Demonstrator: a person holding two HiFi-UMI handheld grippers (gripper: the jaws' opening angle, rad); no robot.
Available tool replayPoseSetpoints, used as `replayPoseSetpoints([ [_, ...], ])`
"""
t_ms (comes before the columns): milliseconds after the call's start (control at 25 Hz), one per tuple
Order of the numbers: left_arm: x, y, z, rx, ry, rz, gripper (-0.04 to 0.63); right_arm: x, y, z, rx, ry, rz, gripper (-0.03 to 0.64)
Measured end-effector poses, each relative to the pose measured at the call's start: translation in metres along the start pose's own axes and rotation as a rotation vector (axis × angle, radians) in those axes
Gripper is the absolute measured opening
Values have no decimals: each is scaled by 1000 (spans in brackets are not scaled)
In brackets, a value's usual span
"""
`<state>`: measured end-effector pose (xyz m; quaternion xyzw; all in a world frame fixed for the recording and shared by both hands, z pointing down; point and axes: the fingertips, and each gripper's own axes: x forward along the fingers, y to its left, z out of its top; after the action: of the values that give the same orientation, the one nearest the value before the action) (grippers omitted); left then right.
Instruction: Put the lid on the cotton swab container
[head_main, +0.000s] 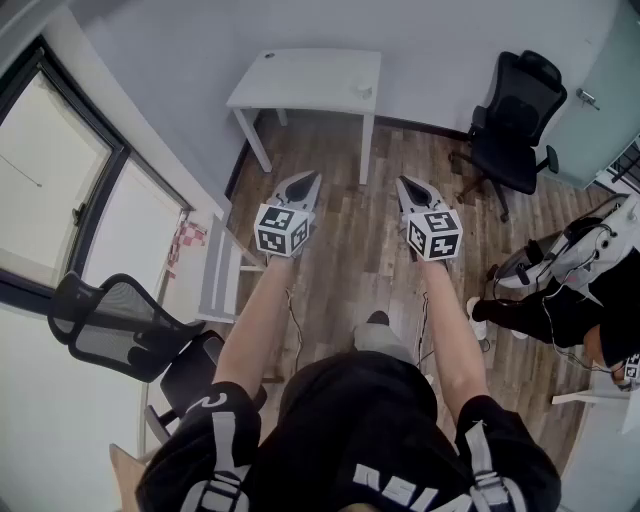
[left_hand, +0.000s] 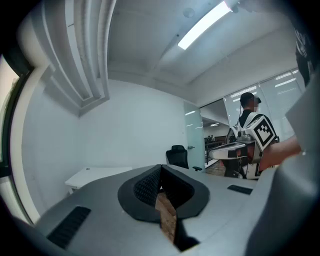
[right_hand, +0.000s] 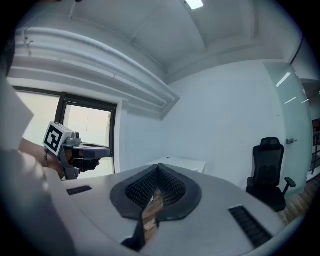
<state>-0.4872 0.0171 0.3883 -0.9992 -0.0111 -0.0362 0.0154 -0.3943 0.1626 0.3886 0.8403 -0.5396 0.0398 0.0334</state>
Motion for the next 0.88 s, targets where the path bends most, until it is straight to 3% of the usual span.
replayPoseSetpoints([
  [480,65,2,-3,10,22,-10,26,31,-63,-3,0,-11,-5,14],
  [880,134,20,7,-1,34,29,26,72,-130,8,8,-8,30,14],
])
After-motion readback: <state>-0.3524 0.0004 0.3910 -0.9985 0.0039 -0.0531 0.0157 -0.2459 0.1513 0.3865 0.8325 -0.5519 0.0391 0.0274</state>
